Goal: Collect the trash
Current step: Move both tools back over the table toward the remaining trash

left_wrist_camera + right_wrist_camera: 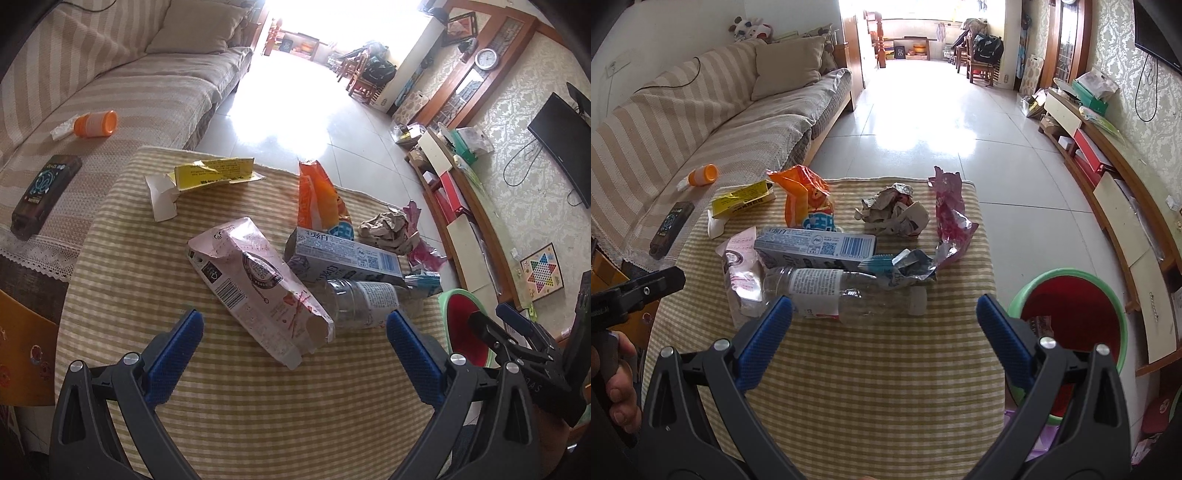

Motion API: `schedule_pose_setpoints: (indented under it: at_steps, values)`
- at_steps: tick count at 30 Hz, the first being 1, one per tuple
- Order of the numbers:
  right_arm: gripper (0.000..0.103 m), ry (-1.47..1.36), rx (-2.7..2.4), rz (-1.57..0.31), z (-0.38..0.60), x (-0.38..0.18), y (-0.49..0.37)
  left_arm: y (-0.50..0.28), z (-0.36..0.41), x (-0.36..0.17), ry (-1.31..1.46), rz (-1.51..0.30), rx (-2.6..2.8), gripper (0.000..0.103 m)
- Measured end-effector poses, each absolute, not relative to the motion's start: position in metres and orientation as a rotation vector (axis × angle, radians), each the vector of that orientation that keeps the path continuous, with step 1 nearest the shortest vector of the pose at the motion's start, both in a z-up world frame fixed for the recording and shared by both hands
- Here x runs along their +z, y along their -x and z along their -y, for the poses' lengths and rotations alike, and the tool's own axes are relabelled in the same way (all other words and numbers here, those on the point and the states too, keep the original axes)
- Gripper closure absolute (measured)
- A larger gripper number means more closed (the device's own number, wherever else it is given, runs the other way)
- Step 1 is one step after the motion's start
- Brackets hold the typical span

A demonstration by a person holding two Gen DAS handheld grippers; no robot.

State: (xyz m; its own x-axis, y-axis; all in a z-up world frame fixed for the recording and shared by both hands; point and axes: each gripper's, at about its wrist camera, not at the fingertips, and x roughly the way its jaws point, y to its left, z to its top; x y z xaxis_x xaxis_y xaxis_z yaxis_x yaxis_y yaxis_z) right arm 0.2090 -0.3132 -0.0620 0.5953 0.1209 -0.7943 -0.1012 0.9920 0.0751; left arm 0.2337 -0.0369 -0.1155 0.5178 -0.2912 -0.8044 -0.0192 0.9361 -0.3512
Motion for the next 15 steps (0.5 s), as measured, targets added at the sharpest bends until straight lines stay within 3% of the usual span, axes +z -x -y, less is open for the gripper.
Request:
schedule_pose_setpoints:
  at_steps: [15]
  values:
    - [0.005, 0.041, 0.158, -0.99, 0.3, -0.104, -0.261, -0.28, 0.036, -0.177, 0.497, -1.16, -0.038, 0.011]
